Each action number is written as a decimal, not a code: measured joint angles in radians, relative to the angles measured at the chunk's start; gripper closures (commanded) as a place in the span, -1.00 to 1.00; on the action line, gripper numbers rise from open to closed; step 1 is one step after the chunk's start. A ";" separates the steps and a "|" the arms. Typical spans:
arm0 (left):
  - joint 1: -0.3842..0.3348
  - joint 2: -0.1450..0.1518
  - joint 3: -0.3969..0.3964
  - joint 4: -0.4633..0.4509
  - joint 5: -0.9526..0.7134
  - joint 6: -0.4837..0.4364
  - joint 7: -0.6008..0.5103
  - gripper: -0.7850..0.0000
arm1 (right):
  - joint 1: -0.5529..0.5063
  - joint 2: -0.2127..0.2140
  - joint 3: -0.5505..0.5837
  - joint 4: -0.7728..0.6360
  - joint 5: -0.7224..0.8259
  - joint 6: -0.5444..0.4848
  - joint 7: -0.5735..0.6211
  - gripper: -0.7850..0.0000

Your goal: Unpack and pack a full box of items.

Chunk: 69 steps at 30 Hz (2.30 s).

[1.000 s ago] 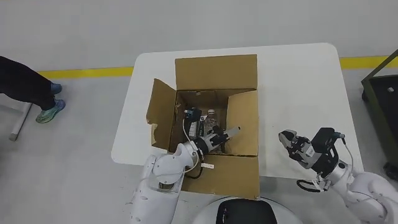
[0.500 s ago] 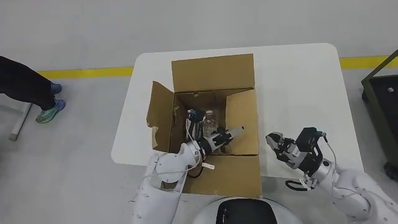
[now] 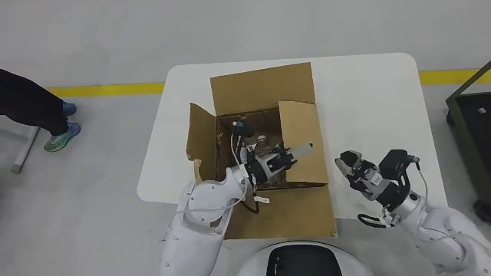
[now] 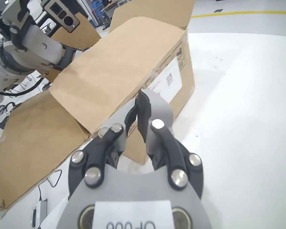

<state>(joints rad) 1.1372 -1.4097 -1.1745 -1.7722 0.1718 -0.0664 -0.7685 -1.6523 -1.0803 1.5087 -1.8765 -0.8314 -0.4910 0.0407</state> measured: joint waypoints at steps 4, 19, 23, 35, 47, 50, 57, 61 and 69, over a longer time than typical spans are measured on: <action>-0.064 -0.004 0.057 -0.013 0.035 -0.026 -0.019 -1.00 | -0.041 0.004 0.089 -0.023 0.145 -0.015 -0.002 -1.00; -0.272 -0.043 0.317 0.116 0.125 -0.094 -0.044 -1.00 | -0.046 0.034 0.346 0.043 0.857 -0.085 0.362 0.23; -0.286 -0.045 0.336 0.144 0.149 -0.095 -0.050 -1.00 | -0.024 0.034 0.339 0.032 0.838 -0.076 0.369 0.29; -0.295 -0.049 0.371 0.165 0.164 -0.091 -0.068 -1.00 | 0.077 0.037 0.263 0.010 0.711 0.012 0.430 0.47; -0.298 -0.051 0.378 0.174 0.163 -0.089 -0.062 -1.00 | 0.156 0.035 0.161 0.051 0.629 0.057 0.464 0.43; -0.297 -0.050 0.372 0.176 0.163 -0.089 -0.060 -1.00 | 0.163 0.035 0.149 0.067 0.630 0.050 0.461 0.43; -0.290 -0.046 0.362 0.170 0.168 -0.091 -0.058 -1.00 | 0.174 0.034 0.127 0.087 0.637 0.048 0.466 1.00; -0.285 -0.042 0.348 0.164 0.168 -0.093 -0.058 -1.00 | 0.178 0.032 0.118 0.100 0.643 0.050 0.446 1.00; -0.249 -0.017 0.265 0.097 0.245 -0.080 -0.055 -1.00 | 0.139 0.026 0.118 0.103 0.652 0.052 0.364 1.00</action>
<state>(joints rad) 0.8885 -1.4265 -0.9098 -1.6756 0.4165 -0.1468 -0.8239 -1.5134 -1.0543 1.6268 -1.7731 -0.1795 -0.4385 0.4044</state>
